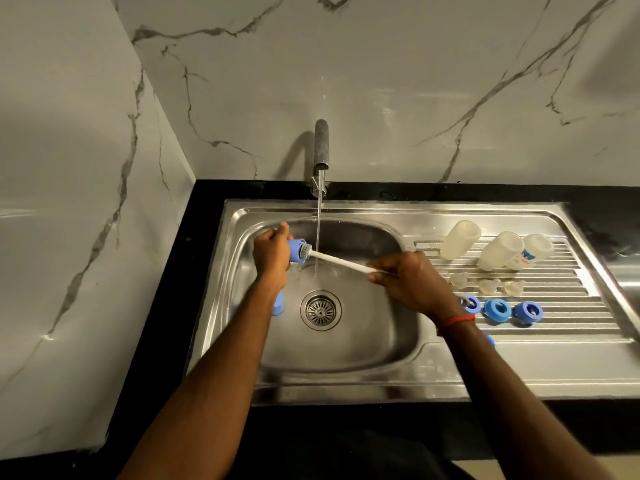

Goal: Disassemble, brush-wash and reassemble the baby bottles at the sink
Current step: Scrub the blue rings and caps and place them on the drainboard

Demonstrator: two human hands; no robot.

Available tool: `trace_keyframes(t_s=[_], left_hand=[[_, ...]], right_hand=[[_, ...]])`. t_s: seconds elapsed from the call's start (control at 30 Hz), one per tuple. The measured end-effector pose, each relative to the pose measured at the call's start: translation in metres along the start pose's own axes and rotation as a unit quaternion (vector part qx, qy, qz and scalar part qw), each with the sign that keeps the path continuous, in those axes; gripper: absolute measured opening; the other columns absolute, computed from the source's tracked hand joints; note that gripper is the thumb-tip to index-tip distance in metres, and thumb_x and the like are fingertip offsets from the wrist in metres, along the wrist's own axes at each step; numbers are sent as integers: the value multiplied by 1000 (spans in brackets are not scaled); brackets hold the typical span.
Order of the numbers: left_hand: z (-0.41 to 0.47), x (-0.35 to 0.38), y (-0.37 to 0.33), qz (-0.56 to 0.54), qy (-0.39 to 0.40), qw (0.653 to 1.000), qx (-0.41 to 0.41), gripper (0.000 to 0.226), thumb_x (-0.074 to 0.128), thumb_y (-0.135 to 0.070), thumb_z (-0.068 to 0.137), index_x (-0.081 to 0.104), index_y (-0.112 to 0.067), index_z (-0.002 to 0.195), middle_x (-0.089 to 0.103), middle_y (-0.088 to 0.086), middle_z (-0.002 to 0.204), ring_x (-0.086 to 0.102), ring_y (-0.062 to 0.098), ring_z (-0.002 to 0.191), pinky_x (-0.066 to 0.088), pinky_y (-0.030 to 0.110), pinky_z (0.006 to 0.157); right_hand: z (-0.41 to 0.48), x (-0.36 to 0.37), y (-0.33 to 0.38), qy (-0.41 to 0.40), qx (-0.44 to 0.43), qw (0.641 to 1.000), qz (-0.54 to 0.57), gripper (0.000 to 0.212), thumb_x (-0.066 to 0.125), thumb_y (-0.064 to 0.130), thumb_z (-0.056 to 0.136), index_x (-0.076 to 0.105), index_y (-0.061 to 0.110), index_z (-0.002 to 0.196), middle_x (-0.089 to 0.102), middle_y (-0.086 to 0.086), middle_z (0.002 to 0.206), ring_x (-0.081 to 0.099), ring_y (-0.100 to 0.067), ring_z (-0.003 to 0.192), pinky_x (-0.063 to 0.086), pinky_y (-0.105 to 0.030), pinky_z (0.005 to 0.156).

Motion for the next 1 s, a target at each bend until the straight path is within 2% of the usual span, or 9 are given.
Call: trace_keyframes(t_s=[0.2,0.3,0.4,0.47,0.53,0.63,0.77,0.87,1.0], left_hand=[[16,21,31,-171,9,971,-164,28,62,-40,98,61,-13,91,65,11,92,61,24,67,48,27,46],[15,45,41,-232,39,949,-208,39,61,-43,97,62,-5,110,66,17,96,61,25,67,52,23,42],[10,74,42,-283,65,928,-232,38,62,-39,97,61,-6,117,65,13,92,63,26,74,58,29,52],[9,90,42,-297,85,919,-245,44,63,-38,97,57,-5,127,65,13,95,64,26,78,59,30,55],[13,98,41,-308,84,914,-251,47,65,-37,96,57,-3,128,65,15,96,65,26,77,57,27,47],[18,98,38,-301,80,918,-247,47,68,-42,93,60,-6,122,66,15,100,64,25,74,55,24,46],[14,85,35,-203,112,951,-206,37,68,-53,88,65,-15,89,66,8,88,56,20,71,46,26,55],[6,75,34,-159,129,965,-166,40,67,-54,88,63,-15,77,68,7,79,58,20,69,43,27,58],[-6,66,33,-97,135,979,-120,48,66,-57,87,60,-15,64,63,0,59,56,17,55,38,26,55]], right_hand=[[-26,3,-37,-68,109,992,18,16,68,23,93,76,18,107,73,-4,82,67,-23,74,45,-27,68],[-41,2,-60,-86,179,979,55,17,67,24,94,76,17,106,71,0,81,63,-15,72,41,-23,68],[-46,3,-70,-93,204,971,80,17,66,24,95,76,16,106,67,5,81,57,-1,69,40,-13,64],[-47,8,-73,-77,214,969,92,18,66,27,95,76,17,107,69,5,85,61,-4,74,46,-17,69],[-48,13,-77,-59,225,968,96,20,66,29,95,75,19,110,72,4,90,65,-11,79,53,-27,77],[-45,11,-77,-68,223,967,102,18,67,29,94,75,21,108,72,4,89,65,-11,78,51,-28,76],[-32,0,-56,-79,165,982,55,23,67,29,94,75,19,113,74,-1,90,66,-14,76,45,-22,70],[-21,-7,-24,-72,67,989,-109,24,74,29,89,76,22,111,74,-6,90,69,-26,78,47,-28,67],[-11,-15,23,-132,-57,940,-310,26,82,15,75,76,22,99,69,-6,85,65,-31,77,48,-34,60]])
Point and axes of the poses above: each hand's wrist, its own z-axis towards the middle knuckle, its own x-axis out of the palm, y = z × x, the point moved 10 cm from there along z, towards the middle knuckle
